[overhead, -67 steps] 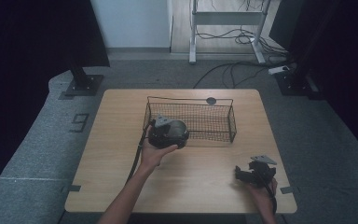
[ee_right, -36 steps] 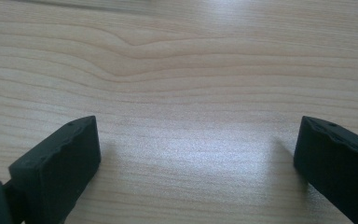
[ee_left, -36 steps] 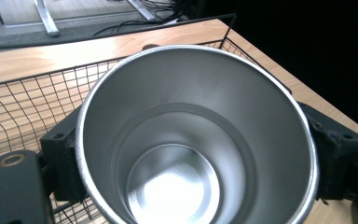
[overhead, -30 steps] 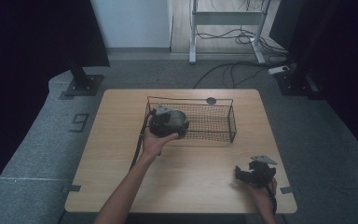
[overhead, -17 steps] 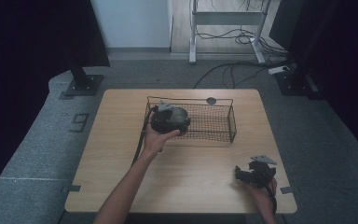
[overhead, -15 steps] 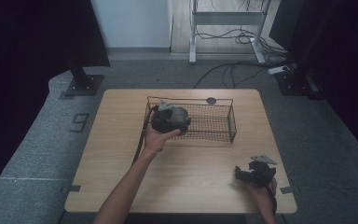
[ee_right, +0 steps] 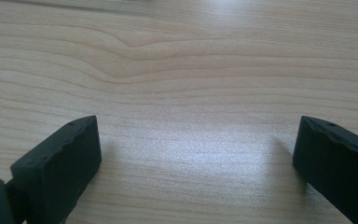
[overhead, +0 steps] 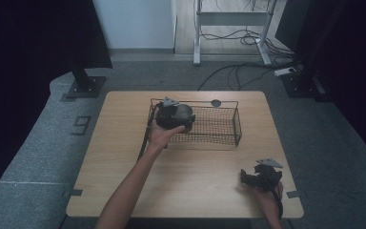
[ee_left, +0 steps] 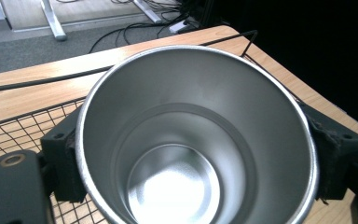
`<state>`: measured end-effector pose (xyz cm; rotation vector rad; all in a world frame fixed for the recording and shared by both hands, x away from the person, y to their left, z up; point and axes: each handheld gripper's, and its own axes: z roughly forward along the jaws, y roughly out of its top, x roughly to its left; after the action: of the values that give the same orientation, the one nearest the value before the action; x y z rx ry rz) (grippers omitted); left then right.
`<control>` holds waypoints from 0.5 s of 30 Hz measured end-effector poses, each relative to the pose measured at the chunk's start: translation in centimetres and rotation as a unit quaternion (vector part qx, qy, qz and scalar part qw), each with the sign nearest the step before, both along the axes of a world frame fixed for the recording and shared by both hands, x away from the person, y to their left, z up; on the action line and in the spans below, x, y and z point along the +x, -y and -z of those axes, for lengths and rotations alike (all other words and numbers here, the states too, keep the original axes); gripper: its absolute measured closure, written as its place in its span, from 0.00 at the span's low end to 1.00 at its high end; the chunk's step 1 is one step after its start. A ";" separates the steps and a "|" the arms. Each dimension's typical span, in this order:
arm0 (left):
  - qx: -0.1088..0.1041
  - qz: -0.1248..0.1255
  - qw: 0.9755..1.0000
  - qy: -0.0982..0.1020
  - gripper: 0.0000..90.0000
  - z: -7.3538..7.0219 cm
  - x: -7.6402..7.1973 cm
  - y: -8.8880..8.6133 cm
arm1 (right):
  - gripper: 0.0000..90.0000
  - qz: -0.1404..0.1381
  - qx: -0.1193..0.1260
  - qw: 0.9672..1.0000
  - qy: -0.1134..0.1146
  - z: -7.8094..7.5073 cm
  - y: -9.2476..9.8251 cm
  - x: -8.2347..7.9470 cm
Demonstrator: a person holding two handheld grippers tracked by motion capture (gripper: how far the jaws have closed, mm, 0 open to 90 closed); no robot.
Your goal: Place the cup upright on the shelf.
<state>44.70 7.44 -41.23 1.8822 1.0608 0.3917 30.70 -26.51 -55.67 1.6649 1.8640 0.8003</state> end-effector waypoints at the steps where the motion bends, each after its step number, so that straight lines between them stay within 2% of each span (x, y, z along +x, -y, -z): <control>1: 0.001 0.001 1.000 -0.001 0.16 0.0 0.2 0.1 | 0.01 0.000 0.000 1.000 0.000 0.0 0.0 0.0; 15: 0.009 -0.011 1.000 -0.008 0.16 0.0 1.6 0.0 | 0.02 0.002 0.001 1.000 0.001 0.0 0.0 0.0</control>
<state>46.35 7.41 -41.24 1.8934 1.0934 0.4004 30.67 -26.52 -55.66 1.6682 1.8584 0.8008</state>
